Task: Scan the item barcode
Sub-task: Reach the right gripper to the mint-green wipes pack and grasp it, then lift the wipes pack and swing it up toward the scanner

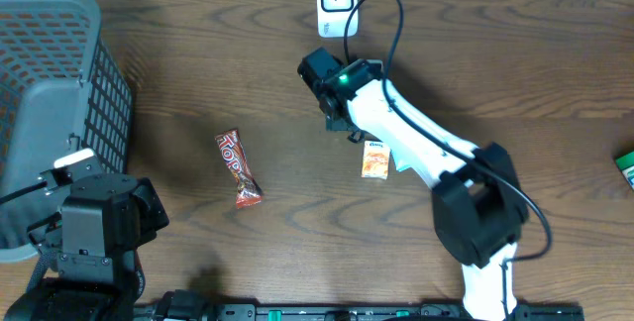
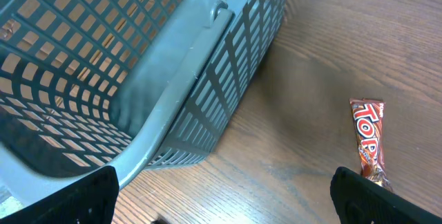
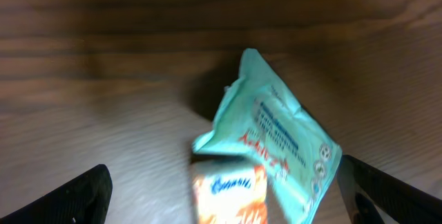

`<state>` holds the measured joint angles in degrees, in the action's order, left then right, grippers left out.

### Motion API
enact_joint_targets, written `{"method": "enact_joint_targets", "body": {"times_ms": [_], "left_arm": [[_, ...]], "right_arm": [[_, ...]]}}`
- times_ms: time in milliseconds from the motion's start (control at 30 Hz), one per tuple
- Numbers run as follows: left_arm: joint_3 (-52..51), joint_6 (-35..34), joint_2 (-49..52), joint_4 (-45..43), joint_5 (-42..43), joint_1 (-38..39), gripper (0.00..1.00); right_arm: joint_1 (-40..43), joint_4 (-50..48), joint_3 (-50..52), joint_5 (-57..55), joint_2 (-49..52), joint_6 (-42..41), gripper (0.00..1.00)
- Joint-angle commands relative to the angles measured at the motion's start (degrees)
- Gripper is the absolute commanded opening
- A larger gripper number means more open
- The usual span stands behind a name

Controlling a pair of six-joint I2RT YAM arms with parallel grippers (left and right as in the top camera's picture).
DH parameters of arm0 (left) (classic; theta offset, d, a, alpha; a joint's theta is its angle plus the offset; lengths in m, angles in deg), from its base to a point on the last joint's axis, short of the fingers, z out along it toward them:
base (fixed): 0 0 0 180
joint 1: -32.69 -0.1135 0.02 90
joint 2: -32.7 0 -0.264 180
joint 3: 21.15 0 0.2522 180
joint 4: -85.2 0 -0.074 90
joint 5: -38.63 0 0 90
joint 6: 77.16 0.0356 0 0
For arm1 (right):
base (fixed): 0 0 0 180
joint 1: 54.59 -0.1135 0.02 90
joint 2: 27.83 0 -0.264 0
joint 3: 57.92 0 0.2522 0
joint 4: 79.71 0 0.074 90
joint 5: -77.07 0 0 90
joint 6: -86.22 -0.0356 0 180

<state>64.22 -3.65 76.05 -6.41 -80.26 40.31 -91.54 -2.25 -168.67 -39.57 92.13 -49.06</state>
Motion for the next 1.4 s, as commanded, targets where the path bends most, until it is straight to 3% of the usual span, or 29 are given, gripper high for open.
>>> {"method": "enact_joint_targets", "body": {"times_ms": [0,233,433,700,767,967,1033,1267,1367], "left_arm": [[0.07,0.28,0.04,0.15,-0.74,0.13,0.98],[0.07,0.28,0.04,0.15,-0.74,0.13,0.98],[0.07,0.28,0.04,0.15,-0.74,0.13,0.98],[0.07,0.28,0.04,0.15,-0.74,0.13,0.98],[0.07,0.28,0.04,0.15,-0.74,0.13,0.98],[0.07,0.28,0.04,0.13,-0.74,0.13,0.98],[0.07,0.28,0.04,0.15,-0.74,0.13,0.98],[0.07,0.28,0.04,0.13,-0.74,0.13,0.98],[0.07,0.28,0.04,0.15,-0.74,0.13,0.98]], "right_arm": [[0.48,0.39,0.72,-4.7,2.91,1.22,0.99],[0.42,0.35,0.72,-6.71,3.72,1.22,0.93],[0.24,0.9,0.74,-8.61,6.1,2.58,0.81],[-0.61,2.49,0.79,-9.94,11.54,2.73,0.86],[-0.59,2.93,0.79,-9.97,13.44,2.69,0.78],[-0.61,4.5,0.72,-10.69,15.58,2.49,0.16],[-0.72,5.6,0.02,-11.1,15.56,2.51,0.01],[-0.81,13.31,-7.41,-9.84,15.45,2.6,0.01],[-0.81,18.08,-14.73,-3.1,15.37,8.72,0.01]]}}
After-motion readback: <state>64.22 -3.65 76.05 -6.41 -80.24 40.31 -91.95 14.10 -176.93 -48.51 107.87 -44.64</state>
